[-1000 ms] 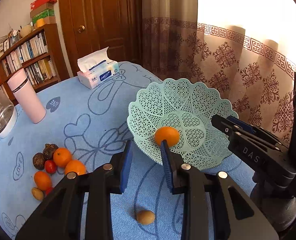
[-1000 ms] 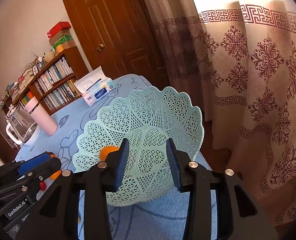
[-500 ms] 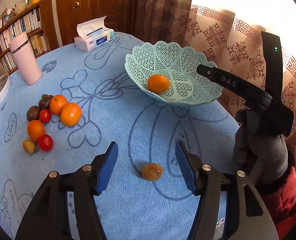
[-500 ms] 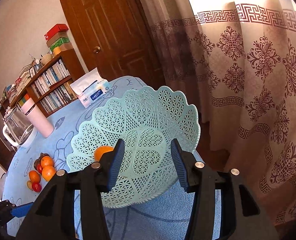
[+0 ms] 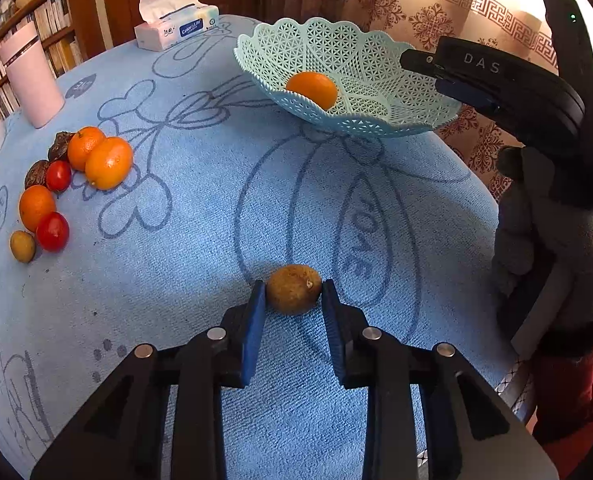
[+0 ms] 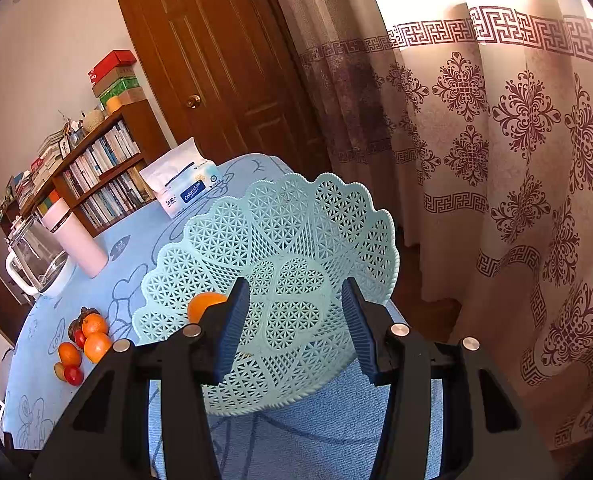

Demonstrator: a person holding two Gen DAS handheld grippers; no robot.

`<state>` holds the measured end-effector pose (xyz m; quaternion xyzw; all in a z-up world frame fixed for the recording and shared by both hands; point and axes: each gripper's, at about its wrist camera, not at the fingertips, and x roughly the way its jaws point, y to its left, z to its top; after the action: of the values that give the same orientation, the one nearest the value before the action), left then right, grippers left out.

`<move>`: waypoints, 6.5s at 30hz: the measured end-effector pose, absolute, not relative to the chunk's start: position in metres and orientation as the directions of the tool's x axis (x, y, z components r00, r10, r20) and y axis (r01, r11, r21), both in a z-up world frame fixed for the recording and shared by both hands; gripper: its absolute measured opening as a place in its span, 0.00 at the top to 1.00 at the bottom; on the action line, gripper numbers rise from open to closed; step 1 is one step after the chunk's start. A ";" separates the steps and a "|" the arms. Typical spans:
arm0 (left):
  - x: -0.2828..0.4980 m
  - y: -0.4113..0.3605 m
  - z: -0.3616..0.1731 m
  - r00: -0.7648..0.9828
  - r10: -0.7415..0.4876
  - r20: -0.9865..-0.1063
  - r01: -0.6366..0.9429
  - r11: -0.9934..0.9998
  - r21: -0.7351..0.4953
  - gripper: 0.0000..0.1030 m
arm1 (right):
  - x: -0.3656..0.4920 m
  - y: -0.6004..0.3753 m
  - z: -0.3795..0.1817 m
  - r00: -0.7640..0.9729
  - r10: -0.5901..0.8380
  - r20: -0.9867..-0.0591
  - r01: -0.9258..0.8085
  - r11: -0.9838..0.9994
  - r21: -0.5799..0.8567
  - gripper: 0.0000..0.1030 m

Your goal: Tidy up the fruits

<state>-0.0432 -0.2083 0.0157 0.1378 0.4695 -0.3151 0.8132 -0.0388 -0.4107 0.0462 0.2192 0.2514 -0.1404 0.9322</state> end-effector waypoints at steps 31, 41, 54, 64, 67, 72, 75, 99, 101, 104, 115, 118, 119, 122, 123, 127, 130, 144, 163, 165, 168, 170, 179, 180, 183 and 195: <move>0.018 -0.275 0.062 0.471 -0.494 -0.731 0.681 0.730 -0.055 0.61 | -0.041 -0.411 0.046 0.840 -0.170 -0.515 0.383 0.857 0.343 0.52; 0.017 -0.265 0.071 0.529 -0.477 -0.702 0.648 0.761 -0.030 0.30 | -0.043 -0.411 0.049 0.846 -0.173 -0.505 0.382 0.857 0.346 0.52; 0.020 -0.230 0.084 0.664 -0.374 -0.647 0.513 0.858 0.031 0.08 | -0.044 -0.406 0.053 0.852 -0.181 -0.492 0.375 0.866 0.330 0.52; 0.024 -0.189 0.089 0.703 -0.306 -0.642 0.434 0.900 0.046 0.08 | -0.047 -0.390 0.060 0.861 -0.180 -0.476 0.352 0.887 0.300 0.46; 0.027 -0.172 0.088 0.722 -0.273 -0.636 0.391 0.919 0.050 0.08 | -0.046 -0.384 0.061 0.863 -0.165 -0.478 0.335 0.895 0.295 0.45; 0.036 -0.142 0.086 0.742 -0.213 -0.635 0.316 0.947 0.051 0.08 | -0.047 -0.371 0.064 0.869 -0.149 -0.472 0.311 0.906 0.286 0.35; 0.041 -0.125 0.083 0.744 -0.191 -0.641 0.284 0.958 0.045 0.08 | -0.046 -0.364 0.066 0.870 -0.138 -0.474 0.299 0.911 0.284 0.35; 0.106 -0.079 0.031 0.632 -0.184 -0.753 0.228 0.973 -0.045 0.40 | -0.027 -0.291 0.063 0.848 -0.034 -0.529 0.169 0.963 0.209 0.35; 0.110 -0.077 0.026 0.617 -0.189 -0.764 0.221 0.973 -0.062 0.46 | -0.024 -0.286 0.062 0.844 -0.029 -0.536 0.160 0.967 0.200 0.35; 0.111 -0.073 0.022 0.616 -0.188 -0.765 0.212 0.975 -0.069 0.51 | -0.020 -0.279 0.060 0.836 -0.021 -0.548 0.146 0.972 0.186 0.35; 0.102 -0.059 0.029 0.645 -0.266 -0.716 0.230 0.962 -0.150 0.61 | -0.004 -0.252 0.051 0.803 0.027 -0.596 0.085 0.983 0.160 0.35; 0.099 -0.052 0.037 0.668 -0.281 -0.689 0.224 0.959 -0.173 0.61 | 0.005 -0.246 0.047 0.784 0.055 -0.618 0.064 0.984 0.168 0.35; 0.098 -0.049 0.040 0.677 -0.286 -0.678 0.222 0.958 -0.183 0.61 | 0.007 -0.244 0.047 0.779 0.063 -0.624 0.057 0.984 0.170 0.35; 0.095 -0.040 0.049 0.701 -0.298 -0.647 0.212 0.954 -0.210 0.61 | 0.015 -0.234 0.046 0.768 0.081 -0.635 0.031 0.986 0.164 0.35; 0.094 -0.038 0.052 0.710 -0.298 -0.638 0.207 0.954 -0.216 0.61 | 0.018 -0.230 0.046 0.766 0.086 -0.638 0.021 0.987 0.158 0.35; 0.089 -0.032 0.058 0.743 -0.278 -0.609 0.187 0.960 -0.210 0.61 | 0.034 -0.218 0.041 0.744 0.115 -0.658 -0.011 0.987 0.161 0.35; 0.087 -0.028 0.061 0.761 -0.257 -0.595 0.169 0.965 -0.200 0.61 | 0.049 -0.213 0.034 0.712 0.147 -0.686 -0.026 0.983 0.184 0.35; 0.088 -0.013 0.060 0.770 -0.240 -0.591 0.127 0.966 -0.227 0.61 | 0.103 -0.190 0.011 0.648 0.146 -0.747 -0.065 0.989 0.136 0.39; 0.086 -0.015 0.058 0.765 -0.253 -0.592 0.138 0.963 -0.232 0.61 | 0.077 -0.180 0.030 0.679 0.140 -0.721 -0.085 0.990 0.112 0.58; 0.086 -0.015 0.058 0.765 -0.254 -0.592 0.139 0.963 -0.232 0.61 | 0.071 -0.184 0.037 0.693 0.139 -0.708 -0.075 0.990 0.121 0.58; 0.085 -0.016 0.059 0.765 -0.256 -0.590 0.143 0.962 -0.233 0.61 | 0.062 -0.193 0.048 0.712 0.133 -0.689 -0.055 0.989 0.134 0.58; 0.084 -0.016 0.059 0.765 -0.259 -0.590 0.145 0.961 -0.234 0.61 | 0.057 -0.200 0.055 0.723 0.125 -0.679 -0.040 0.989 0.140 0.58; 0.083 -0.019 0.060 0.763 -0.267 -0.589 0.157 0.960 -0.231 0.61 | 0.029 -0.244 0.080 0.773 0.047 -0.632 0.075 0.984 0.164 0.58; 0.082 -0.019 0.060 0.762 -0.268 -0.589 0.159 0.960 -0.231 0.61 | 0.025 -0.250 0.082 0.777 0.031 -0.629 0.092 0.982 0.162 0.58; 0.082 -0.021 0.060 0.761 -0.271 -0.590 0.163 0.959 -0.230 0.61 | 0.017 -0.270 0.084 0.779 -0.019 -0.627 0.148 0.977 0.155 0.58; 0.079 -0.026 0.059 0.758 -0.276 -0.592 0.177 0.959 -0.221 0.61 | -0.008 -0.341 0.067 0.729 -0.181 -0.660 0.357 0.924 0.141 0.58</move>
<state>0.0792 -0.0261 0.0590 -0.0761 0.3265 -0.1211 0.9343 -0.0081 -0.3410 0.0669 0.1300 0.3380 -0.1460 0.9206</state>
